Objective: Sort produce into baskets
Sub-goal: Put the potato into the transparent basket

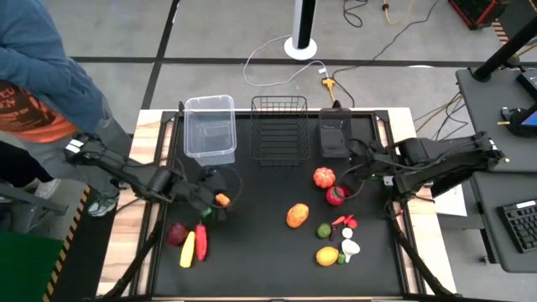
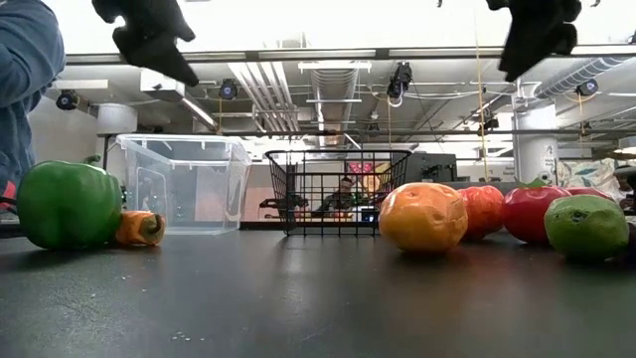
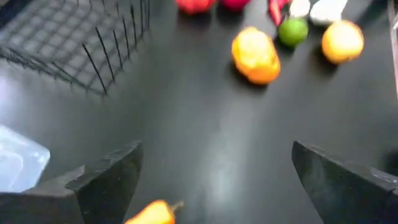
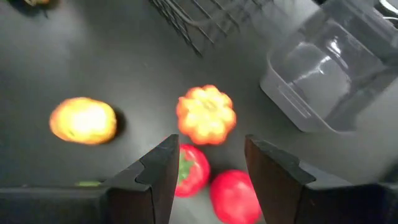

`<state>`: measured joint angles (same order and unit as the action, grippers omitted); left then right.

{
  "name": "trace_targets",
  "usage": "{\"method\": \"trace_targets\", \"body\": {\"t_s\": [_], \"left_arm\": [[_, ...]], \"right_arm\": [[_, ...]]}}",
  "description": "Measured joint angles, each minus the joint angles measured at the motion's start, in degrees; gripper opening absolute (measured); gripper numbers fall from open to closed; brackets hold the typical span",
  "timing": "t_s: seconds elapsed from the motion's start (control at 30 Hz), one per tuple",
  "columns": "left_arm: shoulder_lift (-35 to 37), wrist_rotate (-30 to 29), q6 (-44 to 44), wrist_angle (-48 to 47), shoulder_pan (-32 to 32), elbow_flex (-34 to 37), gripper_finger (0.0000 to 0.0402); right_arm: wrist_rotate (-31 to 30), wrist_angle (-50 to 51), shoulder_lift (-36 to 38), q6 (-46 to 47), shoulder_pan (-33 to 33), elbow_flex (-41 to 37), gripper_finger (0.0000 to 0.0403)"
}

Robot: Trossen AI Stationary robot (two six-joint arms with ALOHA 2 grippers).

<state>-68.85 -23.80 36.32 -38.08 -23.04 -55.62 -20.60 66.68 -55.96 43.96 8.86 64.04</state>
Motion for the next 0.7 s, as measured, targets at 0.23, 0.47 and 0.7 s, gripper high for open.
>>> {"method": "trace_targets", "body": {"t_s": [0.23, 0.47, 0.7], "left_arm": [[-6.4, 0.7, 0.4, -0.4, -2.4, -4.7, 0.0359], [-11.0, -4.7, -1.3, 1.6, -6.9, -10.0, 0.0337], [-14.3, -9.6, -1.2, 1.7, -8.6, -11.4, 0.0336]], "right_arm": [[1.5, -0.7, -5.5, -0.3, 0.0, 6.6, 0.0173], [8.2, -1.6, -12.5, -7.6, 1.7, 9.4, 0.0173], [8.6, -5.6, -18.3, -16.7, 6.5, 8.9, 0.0173]]}}
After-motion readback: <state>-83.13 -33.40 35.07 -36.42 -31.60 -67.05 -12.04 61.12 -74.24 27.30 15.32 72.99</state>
